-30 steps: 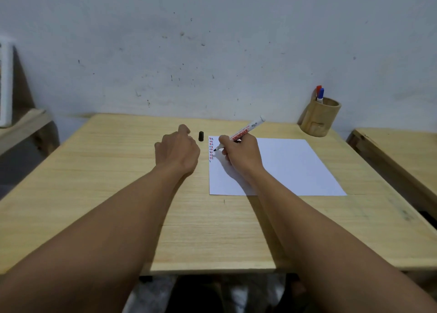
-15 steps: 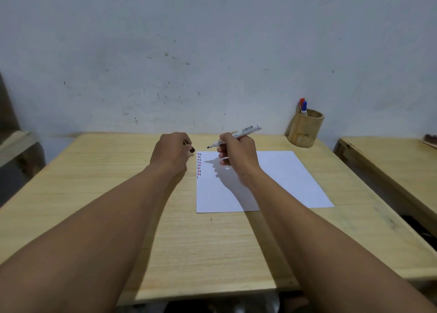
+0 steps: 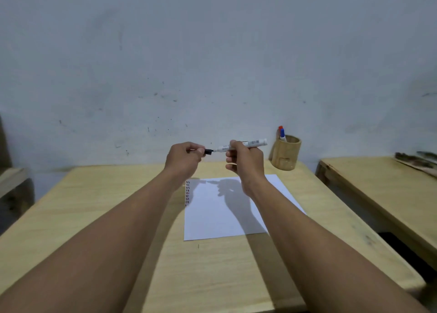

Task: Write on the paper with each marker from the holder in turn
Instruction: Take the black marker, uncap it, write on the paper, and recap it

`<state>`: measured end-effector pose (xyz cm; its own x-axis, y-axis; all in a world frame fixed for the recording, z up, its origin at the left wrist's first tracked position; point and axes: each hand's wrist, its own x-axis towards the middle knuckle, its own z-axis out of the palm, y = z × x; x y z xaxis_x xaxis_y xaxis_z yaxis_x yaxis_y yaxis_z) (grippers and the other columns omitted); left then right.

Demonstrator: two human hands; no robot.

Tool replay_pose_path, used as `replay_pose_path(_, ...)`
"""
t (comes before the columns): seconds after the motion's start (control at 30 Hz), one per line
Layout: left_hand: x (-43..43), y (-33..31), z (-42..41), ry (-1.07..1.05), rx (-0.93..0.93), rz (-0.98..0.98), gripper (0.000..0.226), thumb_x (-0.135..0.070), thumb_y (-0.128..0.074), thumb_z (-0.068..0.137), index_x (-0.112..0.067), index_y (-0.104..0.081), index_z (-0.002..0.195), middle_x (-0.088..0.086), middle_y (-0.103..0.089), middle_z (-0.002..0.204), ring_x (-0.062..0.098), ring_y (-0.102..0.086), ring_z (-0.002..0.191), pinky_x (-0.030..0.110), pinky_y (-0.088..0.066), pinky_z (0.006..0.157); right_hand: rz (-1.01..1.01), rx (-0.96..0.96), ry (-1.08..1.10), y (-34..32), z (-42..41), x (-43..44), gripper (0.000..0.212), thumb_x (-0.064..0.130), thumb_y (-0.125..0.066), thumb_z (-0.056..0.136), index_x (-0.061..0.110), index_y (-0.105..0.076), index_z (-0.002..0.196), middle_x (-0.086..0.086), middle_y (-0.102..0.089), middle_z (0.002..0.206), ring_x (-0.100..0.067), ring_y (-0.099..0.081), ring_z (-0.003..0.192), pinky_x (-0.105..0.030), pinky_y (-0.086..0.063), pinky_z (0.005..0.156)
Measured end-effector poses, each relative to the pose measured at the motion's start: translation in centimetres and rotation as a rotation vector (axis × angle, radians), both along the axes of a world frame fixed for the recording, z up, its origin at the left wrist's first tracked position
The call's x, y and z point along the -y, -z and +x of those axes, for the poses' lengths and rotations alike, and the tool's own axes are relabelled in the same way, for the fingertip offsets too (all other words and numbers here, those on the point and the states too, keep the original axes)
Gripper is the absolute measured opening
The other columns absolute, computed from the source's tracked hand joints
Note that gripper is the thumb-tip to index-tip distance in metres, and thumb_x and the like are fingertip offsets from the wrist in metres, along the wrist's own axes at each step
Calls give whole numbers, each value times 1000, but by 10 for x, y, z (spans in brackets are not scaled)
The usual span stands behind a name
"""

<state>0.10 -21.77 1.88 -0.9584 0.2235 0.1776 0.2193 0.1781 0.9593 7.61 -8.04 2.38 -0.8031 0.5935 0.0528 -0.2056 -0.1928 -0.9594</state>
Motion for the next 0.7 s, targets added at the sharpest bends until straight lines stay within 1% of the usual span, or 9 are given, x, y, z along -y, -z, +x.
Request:
replay_pose_path(0.1, -9, -4, 6, 56, 58, 57, 13, -17, -59, 98, -17, -71, 92, 4, -73, 96, 16, -61, 84, 31, -52, 76, -5, -1, -28, -2, 5, -6, 14, 15, -64, 94, 6, -69, 85, -6, -64, 69, -13, -57, 57, -24, -52, 50)
replay_pose_path(0.2, -17, -6, 10, 86, 128, 130, 12, -18, -61, 98, -14, -72, 95, 4, -73, 93, 15, -63, 84, 29, -55, 78, -11, -20, -54, 0, 8, -13, 8, 15, -68, 93, 7, -68, 90, -6, -67, 70, -11, -59, 55, -23, -52, 51)
replay_pose_path(0.27, -20, -7, 10, 79, 166, 180, 13, -17, -61, 97, -10, -72, 100, 5, -72, 93, 13, -63, 83, 29, -56, 79, -13, -25, -67, 0, 10, -19, 8, 15, -73, 91, 9, -69, 90, -3, -66, 68, -9, -58, 52, -23, -51, 51)
replay_pose_path(0.37, -23, -8, 9, 63, 200, 220, 16, -17, -63, 97, -7, -72, 104, 6, -73, 93, 12, -63, 79, 29, -57, 79, -33, -28, -107, -4, 14, -27, 8, 13, -77, 88, 8, -71, 89, -3, -63, 67, -9, -59, 54, -22, -53, 54)
replay_pose_path(0.43, -25, -9, 8, 57, 211, 240, 16, -16, -63, 97, -6, -73, 103, 5, -73, 91, 12, -63, 79, 29, -58, 78, -124, -53, -136, -7, 16, -30, 9, 13, -74, 91, 5, -71, 87, -7, -65, 66, -13, -61, 55, -22, -56, 54)
replay_pose_path(0.5, -27, -11, 7, 52, 215, 263, 14, -16, -63, 97, -7, -73, 100, 4, -73, 90, 13, -63, 79, 28, -58, 77, -206, -75, -149, -8, 17, -33, 12, 13, -69, 93, 2, -71, 89, -11, -67, 67, -16, -64, 56, -22, -58, 54)
replay_pose_path(0.6, -30, -15, 6, 53, 218, 303, 12, -15, -64, 96, -10, -73, 91, 6, -73, 90, 13, -63, 79, 27, -58, 75, -202, -85, -167, -7, 18, -39, 10, 12, -71, 90, 3, -73, 94, -12, -70, 75, -14, -67, 60, -23, -59, 58)
replay_pose_path(0.7, -33, -18, 7, 67, 190, 315, 11, -15, -66, 95, -10, -73, 89, 6, -73, 88, 13, -64, 78, 28, -59, 77, -200, -104, -146, -6, 18, -42, 10, 11, -75, 89, 4, -74, 95, -12, -73, 75, -13, -69, 61, -22, -60, 58)
